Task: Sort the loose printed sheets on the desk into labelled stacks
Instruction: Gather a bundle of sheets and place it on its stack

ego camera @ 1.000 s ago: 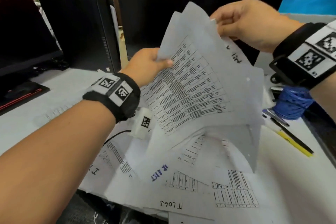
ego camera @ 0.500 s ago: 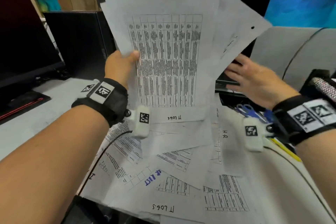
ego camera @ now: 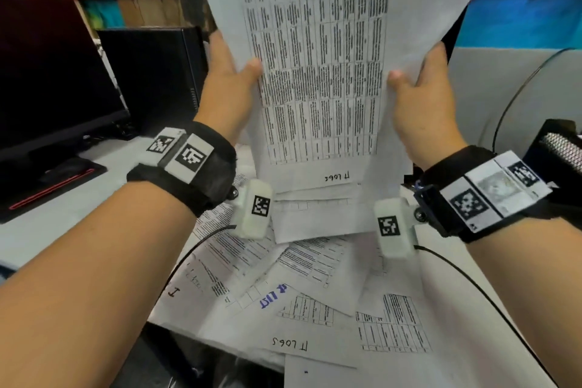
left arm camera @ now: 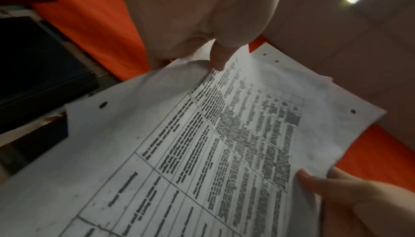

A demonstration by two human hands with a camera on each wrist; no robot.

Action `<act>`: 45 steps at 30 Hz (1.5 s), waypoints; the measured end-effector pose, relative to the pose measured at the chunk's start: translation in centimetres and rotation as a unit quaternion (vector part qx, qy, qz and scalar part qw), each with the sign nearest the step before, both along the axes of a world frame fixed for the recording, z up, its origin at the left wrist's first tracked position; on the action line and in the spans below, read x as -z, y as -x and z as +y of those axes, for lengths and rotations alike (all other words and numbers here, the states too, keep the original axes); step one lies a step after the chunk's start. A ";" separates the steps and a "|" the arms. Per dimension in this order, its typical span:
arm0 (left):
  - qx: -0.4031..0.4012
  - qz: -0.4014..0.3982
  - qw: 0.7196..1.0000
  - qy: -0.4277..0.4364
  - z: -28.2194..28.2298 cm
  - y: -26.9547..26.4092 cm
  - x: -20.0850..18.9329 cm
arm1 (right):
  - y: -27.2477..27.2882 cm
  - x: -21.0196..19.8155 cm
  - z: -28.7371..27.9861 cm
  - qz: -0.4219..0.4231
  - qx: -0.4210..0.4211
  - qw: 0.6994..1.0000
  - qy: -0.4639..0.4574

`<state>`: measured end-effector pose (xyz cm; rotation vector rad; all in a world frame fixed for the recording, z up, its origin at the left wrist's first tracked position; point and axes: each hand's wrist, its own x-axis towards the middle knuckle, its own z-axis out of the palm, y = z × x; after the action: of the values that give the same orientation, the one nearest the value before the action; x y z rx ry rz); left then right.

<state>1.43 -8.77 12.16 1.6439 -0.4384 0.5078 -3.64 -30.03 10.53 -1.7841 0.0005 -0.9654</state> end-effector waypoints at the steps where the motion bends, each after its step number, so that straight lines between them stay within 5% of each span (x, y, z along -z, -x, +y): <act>1: 0.002 -0.017 1.000 -0.012 -0.1 0.4 -0.2 | 0.3 0.1 0.2 -0.006 0.002 1.000 0.002; 5: 0.002 -0.039 0.997 -0.072 -0.7 1.7 1.2 | 1.0 2.0 0.8 0.016 -0.011 0.999 -0.027; 10: 0.019 0.049 0.996 -0.066 -0.4 1.7 4.4 | 1.7 4.2 0.7 0.059 -0.040 0.994 -0.088; 20: 0.090 0.118 0.989 -0.030 -1.4 1.0 6.8 | 1.6 1.7 0.2 0.041 -0.026 0.997 -0.056; 25: 0.036 0.103 0.994 0.004 -1.8 1.1 6.9 | 1.9 2.7 -0.1 0.016 -0.017 0.996 -0.090; 29: -0.037 0.108 0.993 0.021 -1.8 1.3 8.6 | 2.0 5.7 -0.5 0.091 -0.032 0.991 -0.087; 39: -0.019 0.079 0.996 0.026 -3.9 2.9 7.8 | 2.3 6.7 0.5 0.033 0.011 0.997 -0.070; 45: -0.014 0.167 0.986 0.005 -4.0 2.5 11.1 | 2.3 10.4 0.6 0.124 -0.016 0.989 -0.079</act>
<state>-1.05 -12.81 1.05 1.6889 -0.1640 0.2463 -5.89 -29.40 0.11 -1.7409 0.1989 -0.6945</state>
